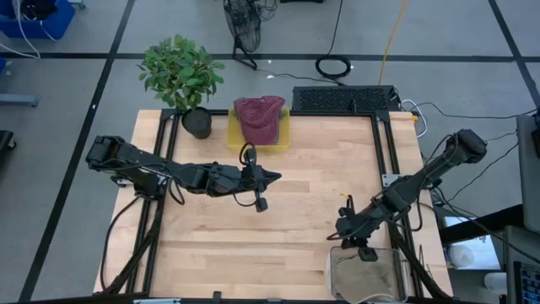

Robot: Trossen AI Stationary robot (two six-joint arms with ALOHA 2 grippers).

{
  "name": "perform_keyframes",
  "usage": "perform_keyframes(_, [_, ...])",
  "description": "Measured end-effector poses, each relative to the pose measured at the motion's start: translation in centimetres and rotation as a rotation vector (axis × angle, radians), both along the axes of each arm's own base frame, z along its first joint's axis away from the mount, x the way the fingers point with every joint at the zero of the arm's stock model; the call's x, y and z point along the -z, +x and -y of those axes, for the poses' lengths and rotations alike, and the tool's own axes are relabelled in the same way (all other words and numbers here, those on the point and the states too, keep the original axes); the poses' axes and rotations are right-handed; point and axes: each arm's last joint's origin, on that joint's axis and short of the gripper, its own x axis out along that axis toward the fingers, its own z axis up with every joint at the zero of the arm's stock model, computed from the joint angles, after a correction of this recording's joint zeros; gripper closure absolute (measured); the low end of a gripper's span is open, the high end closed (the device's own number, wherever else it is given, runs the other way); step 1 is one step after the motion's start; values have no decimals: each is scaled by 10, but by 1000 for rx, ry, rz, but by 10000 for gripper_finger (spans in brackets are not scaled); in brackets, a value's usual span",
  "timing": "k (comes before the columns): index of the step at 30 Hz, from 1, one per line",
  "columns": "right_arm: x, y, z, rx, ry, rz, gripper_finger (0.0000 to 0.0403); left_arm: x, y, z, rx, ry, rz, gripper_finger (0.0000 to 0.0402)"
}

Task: Pick & Place hat
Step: Adjust the transparent bin on the table

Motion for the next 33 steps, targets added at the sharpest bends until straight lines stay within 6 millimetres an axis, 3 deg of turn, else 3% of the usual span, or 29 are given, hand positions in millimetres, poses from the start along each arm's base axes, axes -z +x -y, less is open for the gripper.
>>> perform_keyframes(4, [-4,-2,2,6,-14,29,403,1,0,0,0,1,-6,397])
perform_keyframes(10, [2,-3,10,103,-171,38,403,1,0,0,-3,-10,-7,390])
perform_keyframes(23, [22,4,-6,41,-129,-84,403,1,0,0,-3,-8,-12,397])
perform_keyframes(33, [13,3,-14,-5,-48,-8,403,1,0,0,-4,-10,-12,395])
